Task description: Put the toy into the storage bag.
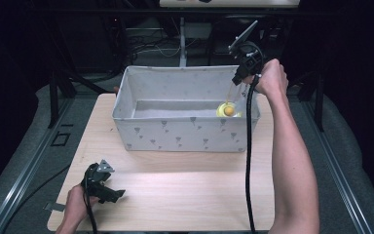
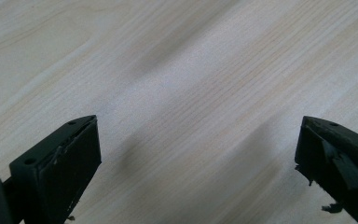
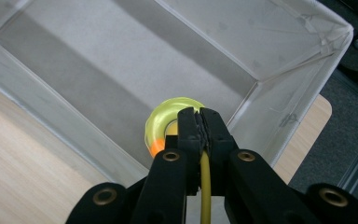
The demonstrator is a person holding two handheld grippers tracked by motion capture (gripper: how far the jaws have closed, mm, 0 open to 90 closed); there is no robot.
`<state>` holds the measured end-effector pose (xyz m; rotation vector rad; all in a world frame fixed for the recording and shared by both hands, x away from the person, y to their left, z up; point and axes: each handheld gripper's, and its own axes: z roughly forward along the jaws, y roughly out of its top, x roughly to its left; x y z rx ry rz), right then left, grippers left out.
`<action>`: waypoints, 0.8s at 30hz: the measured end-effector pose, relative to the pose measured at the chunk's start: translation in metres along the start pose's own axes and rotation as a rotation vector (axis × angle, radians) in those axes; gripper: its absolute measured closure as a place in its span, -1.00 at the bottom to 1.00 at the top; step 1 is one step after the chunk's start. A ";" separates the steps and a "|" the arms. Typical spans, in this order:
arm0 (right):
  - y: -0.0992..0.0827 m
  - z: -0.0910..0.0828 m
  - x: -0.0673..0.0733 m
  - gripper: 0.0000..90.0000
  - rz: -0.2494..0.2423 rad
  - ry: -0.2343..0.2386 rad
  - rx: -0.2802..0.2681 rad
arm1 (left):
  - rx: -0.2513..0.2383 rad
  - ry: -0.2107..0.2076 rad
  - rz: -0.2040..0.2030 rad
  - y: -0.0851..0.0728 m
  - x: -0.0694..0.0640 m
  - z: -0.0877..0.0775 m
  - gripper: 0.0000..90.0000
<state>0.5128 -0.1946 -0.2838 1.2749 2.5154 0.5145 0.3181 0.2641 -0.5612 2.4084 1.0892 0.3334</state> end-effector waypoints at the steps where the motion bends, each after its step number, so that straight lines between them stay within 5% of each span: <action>1: -0.001 0.004 0.000 0.97 0.008 0.006 0.006 | 0.000 0.000 0.000 0.000 0.000 0.000 -0.99; 24: -0.028 0.049 -0.012 0.97 0.028 0.013 0.084 | 0.002 -0.002 0.002 0.000 0.000 0.000 -0.99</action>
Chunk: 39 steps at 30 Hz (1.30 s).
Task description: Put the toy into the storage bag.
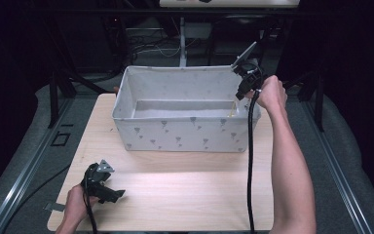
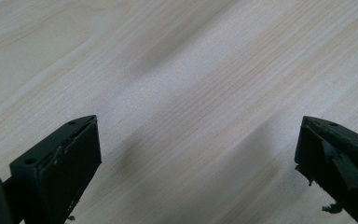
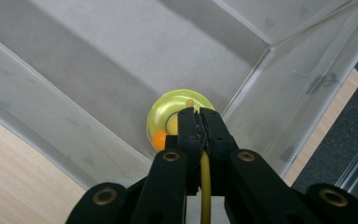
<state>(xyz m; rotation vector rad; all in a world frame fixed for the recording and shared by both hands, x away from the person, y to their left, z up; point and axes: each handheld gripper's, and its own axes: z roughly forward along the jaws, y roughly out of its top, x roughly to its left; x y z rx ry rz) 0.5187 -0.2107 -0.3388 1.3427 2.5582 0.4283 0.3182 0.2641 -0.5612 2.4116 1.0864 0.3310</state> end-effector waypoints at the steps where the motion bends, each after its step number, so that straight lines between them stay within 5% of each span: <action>1: -0.002 0.002 0.000 0.97 0.001 -0.001 0.006 | 0.001 0.001 0.000 0.000 0.000 0.000 -0.99; 22: -0.017 0.018 -0.007 0.94 0.034 -0.021 0.067 | 0.001 0.003 0.001 0.000 -0.001 0.000 -0.99; 29: -0.019 0.004 -0.010 0.41 0.084 -0.001 0.013 | 0.000 0.003 0.001 0.000 -0.001 0.000 -0.99; 39: -0.019 -0.033 0.000 -0.30 0.080 0.032 -0.043 | -0.002 0.003 0.002 0.000 -0.001 -0.001 -0.99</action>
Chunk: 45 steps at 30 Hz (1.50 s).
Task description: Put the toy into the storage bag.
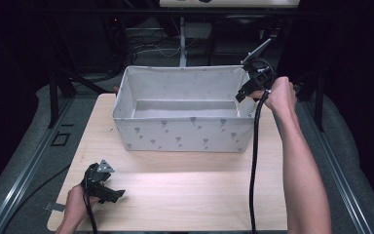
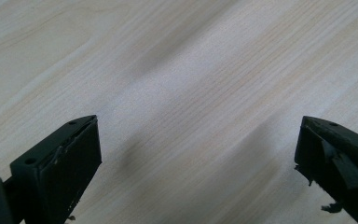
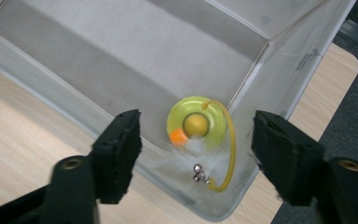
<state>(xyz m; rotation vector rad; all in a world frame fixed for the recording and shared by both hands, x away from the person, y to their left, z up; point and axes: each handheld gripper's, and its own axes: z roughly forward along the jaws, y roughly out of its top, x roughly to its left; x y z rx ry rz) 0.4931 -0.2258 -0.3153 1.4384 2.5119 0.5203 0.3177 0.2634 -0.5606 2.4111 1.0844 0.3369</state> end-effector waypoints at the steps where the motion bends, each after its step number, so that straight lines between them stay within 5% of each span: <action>1: 0.000 -0.003 0.002 -0.35 -0.004 0.000 -0.001 | -0.001 0.000 0.000 0.000 0.000 0.000 -0.99; 8: -0.005 -0.029 0.024 -0.66 -0.061 0.006 -0.023 | 0.000 -0.001 0.000 0.000 0.000 0.000 -0.99; 24: -0.040 -0.060 0.076 -0.92 -0.183 0.037 -0.095 | -0.006 0.007 -0.004 0.000 -0.001 0.000 -0.99; 35: -0.077 -0.047 0.105 -0.93 -0.258 0.049 -0.089 | -0.007 0.010 0.002 0.000 -0.001 0.000 -0.99; 45: -0.113 -0.007 0.113 -0.92 -0.257 0.081 -0.068 | -0.007 0.010 0.002 0.000 -0.001 0.000 -0.99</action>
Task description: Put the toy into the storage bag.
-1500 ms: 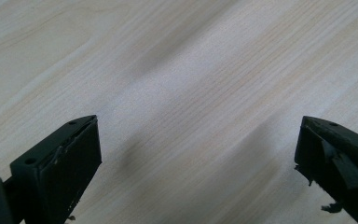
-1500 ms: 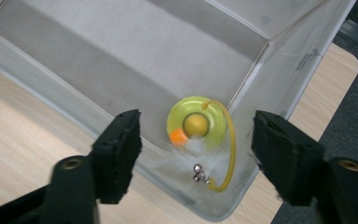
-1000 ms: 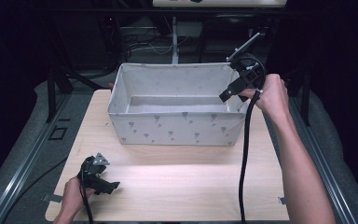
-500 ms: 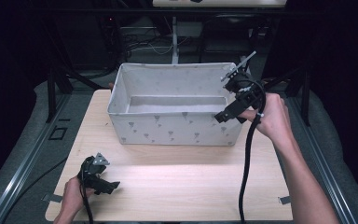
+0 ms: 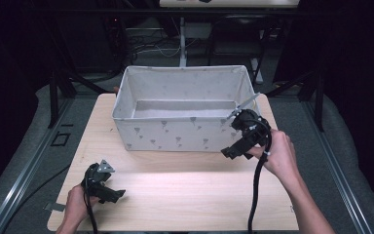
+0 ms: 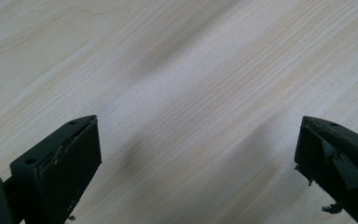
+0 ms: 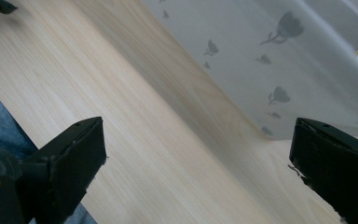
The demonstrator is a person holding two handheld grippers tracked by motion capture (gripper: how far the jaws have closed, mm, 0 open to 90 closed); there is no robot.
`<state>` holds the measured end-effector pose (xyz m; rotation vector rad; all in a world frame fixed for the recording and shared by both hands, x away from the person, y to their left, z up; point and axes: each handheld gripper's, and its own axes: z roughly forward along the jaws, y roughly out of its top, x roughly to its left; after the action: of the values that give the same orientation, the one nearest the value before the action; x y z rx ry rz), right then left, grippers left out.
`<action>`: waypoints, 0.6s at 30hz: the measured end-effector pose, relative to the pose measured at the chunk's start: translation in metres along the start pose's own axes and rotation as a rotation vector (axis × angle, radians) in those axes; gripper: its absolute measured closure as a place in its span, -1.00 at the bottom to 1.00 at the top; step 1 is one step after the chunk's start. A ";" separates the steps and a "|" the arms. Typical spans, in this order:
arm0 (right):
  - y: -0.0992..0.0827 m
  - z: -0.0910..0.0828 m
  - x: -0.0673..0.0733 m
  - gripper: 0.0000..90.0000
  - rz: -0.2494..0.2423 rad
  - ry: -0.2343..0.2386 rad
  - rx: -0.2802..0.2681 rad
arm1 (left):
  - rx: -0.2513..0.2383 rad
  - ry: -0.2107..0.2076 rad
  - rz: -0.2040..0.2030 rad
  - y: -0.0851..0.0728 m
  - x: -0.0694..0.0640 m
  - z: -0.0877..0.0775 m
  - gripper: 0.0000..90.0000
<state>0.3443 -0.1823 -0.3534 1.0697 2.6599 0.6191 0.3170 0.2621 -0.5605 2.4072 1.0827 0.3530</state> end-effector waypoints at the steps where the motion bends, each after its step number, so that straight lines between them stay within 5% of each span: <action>1: -0.004 0.004 0.001 -0.92 0.004 0.000 0.001 | 0.000 -0.001 0.000 0.000 0.000 0.000 -0.99; 18: -0.067 0.078 0.009 -0.85 0.049 0.054 0.103 | 0.001 -0.002 0.008 0.002 -0.002 0.002 -0.99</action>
<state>0.3239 -0.1961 -0.4534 1.1644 2.7460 0.5321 0.3172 0.2592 -0.5612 2.4126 1.0732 0.3523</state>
